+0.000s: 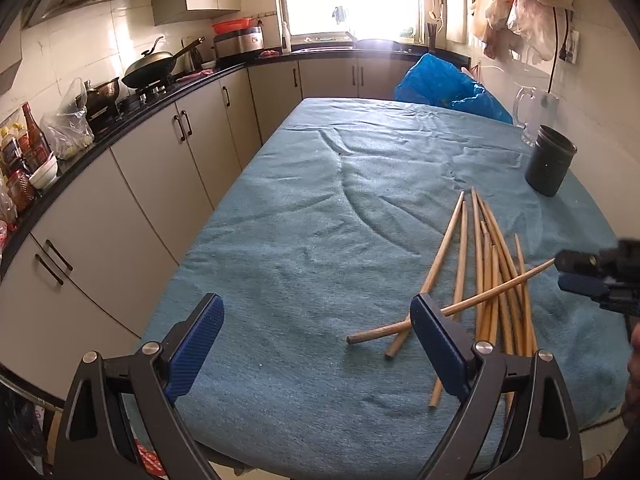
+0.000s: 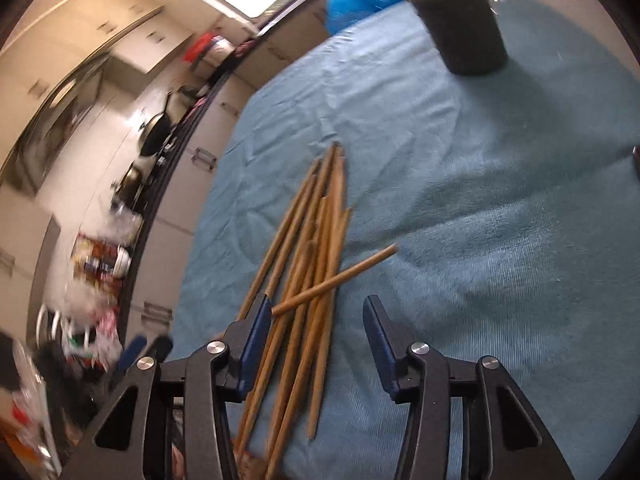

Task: Organize utensils
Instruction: 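Lower the right tool onto the chopstick pile and close on chopsticks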

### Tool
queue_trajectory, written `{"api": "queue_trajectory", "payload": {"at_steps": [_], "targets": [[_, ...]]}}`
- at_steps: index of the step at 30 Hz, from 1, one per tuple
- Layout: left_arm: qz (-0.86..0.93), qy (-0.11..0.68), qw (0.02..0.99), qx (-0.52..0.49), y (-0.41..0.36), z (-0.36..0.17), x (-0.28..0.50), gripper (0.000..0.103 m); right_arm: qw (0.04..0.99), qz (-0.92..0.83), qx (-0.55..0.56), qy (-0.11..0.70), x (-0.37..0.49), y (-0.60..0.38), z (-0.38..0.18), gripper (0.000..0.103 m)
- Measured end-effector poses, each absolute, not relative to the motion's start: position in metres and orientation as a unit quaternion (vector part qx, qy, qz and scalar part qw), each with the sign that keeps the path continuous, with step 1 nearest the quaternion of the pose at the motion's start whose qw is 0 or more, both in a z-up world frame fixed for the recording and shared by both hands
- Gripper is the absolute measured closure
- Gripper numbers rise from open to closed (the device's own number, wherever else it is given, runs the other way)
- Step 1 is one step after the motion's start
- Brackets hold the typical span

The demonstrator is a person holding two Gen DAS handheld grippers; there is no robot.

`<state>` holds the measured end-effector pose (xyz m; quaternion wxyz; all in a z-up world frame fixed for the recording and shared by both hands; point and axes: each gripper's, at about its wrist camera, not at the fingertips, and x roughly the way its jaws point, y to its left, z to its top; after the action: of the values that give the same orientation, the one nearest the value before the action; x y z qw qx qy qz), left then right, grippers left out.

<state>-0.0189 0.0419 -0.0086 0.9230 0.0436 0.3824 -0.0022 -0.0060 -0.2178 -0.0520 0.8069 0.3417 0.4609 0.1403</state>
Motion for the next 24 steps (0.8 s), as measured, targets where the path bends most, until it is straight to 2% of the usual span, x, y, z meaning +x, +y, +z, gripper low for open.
{"api": "queue_trajectory", "payload": {"at_steps": [4, 8, 11, 18, 24], "targets": [[-0.010, 0.385, 0.922, 0.044, 0.042, -0.012, -0.016, 0.009, 0.787, 0.127, 0.381, 0.468, 0.008, -0.221, -0.067, 0.060], [-0.015, 0.383, 0.922, 0.049, 0.040, -0.011, -0.015, 0.009, 0.783, 0.118, 0.384, 0.475, 0.020, -0.216, -0.075, 0.086], [-0.026, 0.385, 0.921, 0.051, 0.039, -0.009, -0.012, 0.009, 0.793, 0.111, 0.371, 0.470, 0.024, -0.215, -0.073, 0.098], [-0.044, 0.406, 0.912, 0.039, 0.040, -0.010, -0.004, 0.009, 0.782, 0.111, 0.379, 0.482, 0.027, -0.226, -0.074, 0.096], [-0.045, 0.412, 0.909, 0.047, 0.035, -0.013, -0.004, 0.009, 0.791, 0.114, 0.327, 0.505, 0.033, -0.214, -0.077, 0.096]]}}
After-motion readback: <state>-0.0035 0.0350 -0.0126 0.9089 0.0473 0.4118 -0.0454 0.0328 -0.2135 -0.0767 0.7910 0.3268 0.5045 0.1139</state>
